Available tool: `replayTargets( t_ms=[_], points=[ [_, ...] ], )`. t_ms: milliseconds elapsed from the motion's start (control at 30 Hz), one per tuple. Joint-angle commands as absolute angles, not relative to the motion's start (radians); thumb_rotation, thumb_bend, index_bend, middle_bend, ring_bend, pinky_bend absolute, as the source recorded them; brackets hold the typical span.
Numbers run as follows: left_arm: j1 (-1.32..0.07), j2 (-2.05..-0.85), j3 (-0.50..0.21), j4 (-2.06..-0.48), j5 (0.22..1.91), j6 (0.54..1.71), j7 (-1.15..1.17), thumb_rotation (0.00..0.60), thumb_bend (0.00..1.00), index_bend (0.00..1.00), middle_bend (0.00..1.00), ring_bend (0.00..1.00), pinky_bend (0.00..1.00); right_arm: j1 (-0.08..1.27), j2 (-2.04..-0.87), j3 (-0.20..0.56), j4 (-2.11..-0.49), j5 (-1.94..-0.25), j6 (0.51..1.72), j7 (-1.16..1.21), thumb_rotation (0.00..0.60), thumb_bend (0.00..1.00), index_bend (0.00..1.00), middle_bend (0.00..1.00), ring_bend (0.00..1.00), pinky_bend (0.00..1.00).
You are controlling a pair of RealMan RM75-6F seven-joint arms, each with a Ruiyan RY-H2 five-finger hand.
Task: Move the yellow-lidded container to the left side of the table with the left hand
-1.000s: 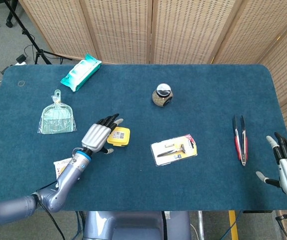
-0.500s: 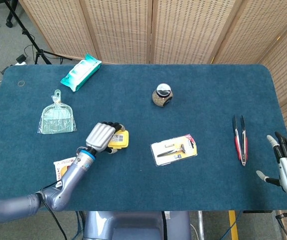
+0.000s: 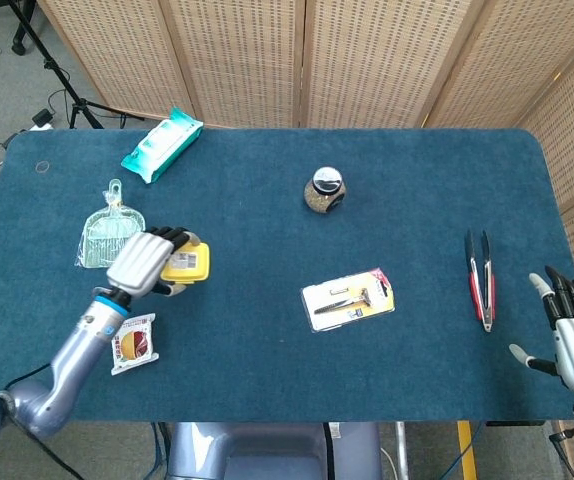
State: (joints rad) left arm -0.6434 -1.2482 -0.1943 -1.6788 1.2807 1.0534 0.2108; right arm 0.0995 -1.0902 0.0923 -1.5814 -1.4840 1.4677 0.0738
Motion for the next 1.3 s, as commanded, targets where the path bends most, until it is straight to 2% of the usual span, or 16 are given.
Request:
replayTargets(
  t_ms=[33,133,300,567,833,867,900,933,1000,1033,1067,1300],
  points=[
    [-0.509,-1.085,-0.101,-1.665,1.459,1.160,-0.042,0.600,0.24,0.45,0.44,0.42,0.42,0.100,-1.096,0.087,-1.584,-1.492,1.467,0.061,0.600,0.00,0.08,0.00,0.00,0.00],
    [-0.461,-1.072,-0.044,-1.576,1.535,1.203,-0.196,0.600,0.24,0.46,0.44,0.43,0.42,0.102,-1.103,0.081,-1.588,-1.500,1.465,0.044,0.600,0.00,0.08,0.00,0.00,0.00],
    [-0.410,-1.123,0.026,-1.409,1.616,1.256,-0.346,0.600,0.24,0.45,0.44,0.43,0.42,0.104,-1.114,0.073,-1.589,-1.509,1.463,0.020,0.600,0.00,0.08,0.00,0.00,0.00],
    [-0.395,-1.257,0.011,-1.182,1.546,1.219,-0.451,0.600,0.25,0.46,0.44,0.43,0.42,0.106,-1.119,0.075,-1.585,-1.501,1.457,0.015,0.600,0.00,0.08,0.00,0.00,0.00],
    [-0.422,-1.303,0.025,-1.110,1.562,1.166,-0.486,0.600,0.23,0.45,0.42,0.41,0.42,0.106,-1.120,0.077,-1.583,-1.499,1.458,0.020,0.600,0.00,0.08,0.00,0.00,0.00],
    [-0.423,-1.304,0.024,-1.109,1.562,1.165,-0.482,0.600,0.21,0.44,0.39,0.37,0.42,0.106,-1.119,0.077,-1.583,-1.499,1.459,0.021,0.600,0.00,0.08,0.00,0.00,0.00],
    [-0.424,-1.305,0.023,-1.107,1.561,1.164,-0.475,0.600,0.16,0.37,0.28,0.26,0.37,0.106,-1.119,0.077,-1.583,-1.499,1.460,0.022,0.600,0.00,0.08,0.00,0.00,0.00],
    [-0.425,-1.305,0.024,-1.107,1.561,1.160,-0.469,0.600,0.11,0.25,0.15,0.13,0.28,0.106,-1.118,0.078,-1.583,-1.498,1.461,0.023,0.600,0.00,0.08,0.00,0.00,0.00],
    [-0.432,-1.289,0.037,-1.122,1.560,1.124,-0.455,0.600,0.04,0.05,0.01,0.01,0.09,0.105,-1.116,0.078,-1.584,-1.499,1.462,0.027,0.600,0.00,0.08,0.00,0.00,0.00],
    [-0.435,-1.279,0.043,-1.136,1.559,1.109,-0.458,0.600,0.02,0.00,0.00,0.00,0.03,0.105,-1.116,0.078,-1.584,-1.499,1.462,0.027,0.600,0.00,0.08,0.00,0.00,0.00],
    [-0.436,-1.268,0.046,-1.151,1.557,1.102,-0.461,0.600,0.01,0.00,0.00,0.00,0.01,0.105,-1.115,0.078,-1.585,-1.499,1.463,0.028,0.600,0.00,0.08,0.00,0.00,0.00],
    [-0.397,-1.179,0.060,-1.261,1.551,1.148,-0.435,0.600,0.01,0.00,0.00,0.00,0.00,0.102,-1.108,0.077,-1.592,-1.504,1.468,0.037,0.600,0.00,0.08,0.00,0.00,0.00]
  ],
)
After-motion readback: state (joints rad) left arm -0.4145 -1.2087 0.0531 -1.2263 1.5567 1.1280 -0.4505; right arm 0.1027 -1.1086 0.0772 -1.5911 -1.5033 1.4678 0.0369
